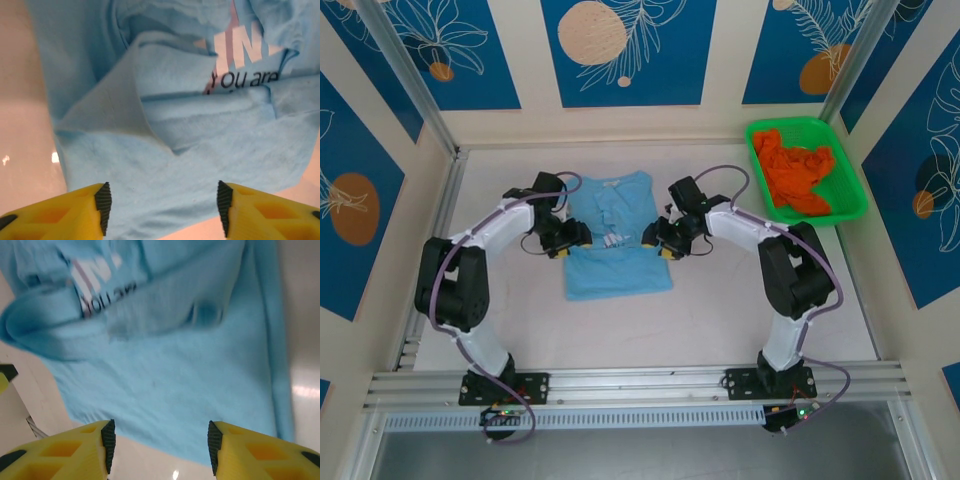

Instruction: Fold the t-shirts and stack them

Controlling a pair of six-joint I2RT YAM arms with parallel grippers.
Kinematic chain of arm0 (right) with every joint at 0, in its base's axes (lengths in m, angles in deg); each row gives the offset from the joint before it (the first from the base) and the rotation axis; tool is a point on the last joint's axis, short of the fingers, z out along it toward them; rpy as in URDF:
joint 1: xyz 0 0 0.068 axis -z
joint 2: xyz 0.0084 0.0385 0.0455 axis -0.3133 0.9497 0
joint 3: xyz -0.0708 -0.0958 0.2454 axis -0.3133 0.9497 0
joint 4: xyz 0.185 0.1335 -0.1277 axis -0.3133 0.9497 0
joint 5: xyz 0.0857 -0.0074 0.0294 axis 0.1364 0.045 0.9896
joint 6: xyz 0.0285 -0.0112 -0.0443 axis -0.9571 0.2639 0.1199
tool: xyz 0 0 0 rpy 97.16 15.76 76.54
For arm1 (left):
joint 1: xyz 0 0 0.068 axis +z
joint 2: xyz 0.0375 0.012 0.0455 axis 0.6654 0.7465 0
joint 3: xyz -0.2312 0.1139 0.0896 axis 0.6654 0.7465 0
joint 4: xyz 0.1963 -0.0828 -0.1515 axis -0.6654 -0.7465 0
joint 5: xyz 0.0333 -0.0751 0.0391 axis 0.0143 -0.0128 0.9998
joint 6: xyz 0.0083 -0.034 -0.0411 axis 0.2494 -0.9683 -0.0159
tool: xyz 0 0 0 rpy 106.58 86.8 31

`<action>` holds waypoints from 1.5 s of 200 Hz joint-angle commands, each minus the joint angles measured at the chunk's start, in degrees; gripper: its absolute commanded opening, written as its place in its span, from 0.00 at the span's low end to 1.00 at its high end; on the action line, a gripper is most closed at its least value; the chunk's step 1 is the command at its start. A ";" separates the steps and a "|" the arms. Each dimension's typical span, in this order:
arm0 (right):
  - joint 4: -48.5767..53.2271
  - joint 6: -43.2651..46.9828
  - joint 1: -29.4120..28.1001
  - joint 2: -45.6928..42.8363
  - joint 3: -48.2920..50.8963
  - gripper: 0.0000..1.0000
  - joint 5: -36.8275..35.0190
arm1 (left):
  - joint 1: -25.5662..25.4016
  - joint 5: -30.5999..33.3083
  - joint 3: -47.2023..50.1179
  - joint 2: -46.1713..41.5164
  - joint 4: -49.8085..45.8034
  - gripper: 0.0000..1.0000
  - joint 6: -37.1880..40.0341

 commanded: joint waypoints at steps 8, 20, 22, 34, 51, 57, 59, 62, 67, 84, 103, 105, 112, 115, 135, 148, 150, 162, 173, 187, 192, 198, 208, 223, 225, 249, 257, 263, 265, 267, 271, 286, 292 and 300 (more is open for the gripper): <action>2.10 2.45 1.22 3.61 -4.14 0.54 -0.23 | 0.96 -3.30 1.29 2.37 5.05 0.64 -4.69; 4.10 2.46 1.68 5.45 -6.12 0.54 -0.37 | 0.98 -4.02 1.03 3.55 5.48 0.62 -5.48; 4.33 2.50 1.80 5.72 -6.40 0.54 -0.38 | 0.98 -3.91 0.94 3.72 5.26 0.62 -5.60; 5.57 2.56 2.19 7.03 -7.71 0.54 -0.90 | 0.99 -2.18 0.27 4.15 4.11 0.61 -5.52; 6.51 2.07 2.92 8.47 -9.18 0.54 -1.13 | 1.00 1.62 -0.81 4.36 1.32 0.58 -5.24; 6.86 1.85 3.17 8.99 -9.74 0.53 -0.83 | 1.06 2.31 -1.03 4.49 0.67 0.57 -5.24; 6.96 1.84 3.25 9.22 -9.94 0.53 -0.78 | 1.07 2.51 -1.04 4.51 0.50 0.56 -5.25; 7.20 1.79 3.35 9.48 -10.26 0.53 -0.69 | 1.07 2.63 -1.13 4.59 0.36 0.56 -5.20; 7.63 1.67 3.44 10.03 -10.88 0.52 -0.60 | 1.07 2.70 -1.05 4.68 0.42 0.54 -5.36; 8.52 1.16 3.71 11.31 -12.21 0.48 0.06 | 1.07 1.97 -1.05 5.30 1.02 0.48 -5.59; 8.38 -0.28 3.93 12.07 -12.53 0.41 1.13 | 1.07 1.61 -2.07 6.56 0.98 0.40 -5.41; 8.41 -0.41 3.94 12.18 -12.64 0.40 1.29 | 1.09 1.61 -2.21 6.72 0.93 0.39 -5.36; 8.47 -0.72 4.14 12.51 -12.96 0.35 1.99 | 1.07 1.54 -2.82 7.26 0.69 0.36 -5.32; 8.43 -0.86 4.21 12.66 -13.01 0.33 2.33 | 1.11 1.52 -2.97 7.40 0.77 0.34 -5.32; 8.67 -1.96 4.72 13.38 -14.00 0.20 4.05 | 1.07 1.96 -4.41 8.42 0.10 0.16 -5.35; 9.60 -2.90 5.26 13.94 -14.92 0.16 4.75 | 1.07 2.39 -5.36 8.82 -0.74 0.09 -5.21; 9.86 -3.04 5.33 14.06 -15.17 0.16 4.88 | 1.07 2.40 -5.47 8.89 -0.82 0.08 -5.14; 11.02 -4.17 6.05 14.85 -16.37 0.12 6.33 | 1.15 2.63 -6.19 9.25 -1.52 0.01 -4.87; 12.79 -5.44 6.78 15.77 -17.83 0.11 6.97 | 1.41 3.19 -6.58 9.37 -1.95 0.00 -5.05; 14.53 -7.13 7.83 16.81 -19.19 0.11 8.71 | 2.04 3.30 -6.74 9.58 -1.74 0.00 -5.72; 15.04 -7.82 8.16 17.26 -19.64 0.10 9.03 | 2.25 3.28 -6.89 9.74 -1.69 0.00 -5.97; 16.27 -8.56 8.58 17.78 -20.59 0.10 9.23 | 2.69 3.32 -7.22 10.02 -1.71 0.00 -6.06; 17.88 -9.43 9.17 18.90 -22.32 0.10 10.03 | 3.20 3.35 -8.16 10.73 -2.15 0.00 -6.21; 20.65 -10.16 9.72 21.14 -25.82 0.10 10.41 | 3.94 3.62 -9.76 11.91 -2.55 0.00 -6.55; 21.21 -10.28 9.87 21.50 -26.37 0.10 10.31 | 3.96 3.65 -9.93 12.14 -2.56 0.00 -6.66; 25.68 -12.12 10.90 26.11 -32.25 0.16 11.21 | 5.19 3.89 -11.66 14.60 -4.06 0.00 -8.61; 26.33 -12.99 11.32 27.41 -33.63 0.24 11.93 | 5.43 3.73 -11.77 15.12 -4.28 0.17 -9.26; 26.44 -13.54 11.48 28.17 -34.52 0.28 12.46 | 5.59 3.76 -11.76 15.29 -4.50 0.20 -9.59; 26.49 -13.72 11.50 28.42 -34.77 0.30 12.56 | 5.60 3.77 -11.77 15.30 -4.57 0.20 -9.77; 26.45 -13.90 11.53 28.51 -35.03 0.33 12.61 | 5.63 3.91 -11.71 15.27 -4.59 0.20 -9.90; 26.56 -14.09 11.58 28.73 -35.46 0.36 12.70 | 5.71 4.33 -11.62 15.20 -4.58 0.20 -10.17; 27.83 -14.23 11.96 29.06 -37.63 0.48 11.86 | 6.10 6.99 -11.51 13.97 -4.83 0.37 -11.49; 28.07 -13.96 11.97 28.77 -38.08 0.50 11.13 | 6.37 7.95 -11.51 13.24 -4.73 0.45 -11.96; 28.28 -13.68 12.21 27.97 -38.20 0.51 10.29 | 6.59 9.11 -11.87 12.26 -4.51 0.48 -12.25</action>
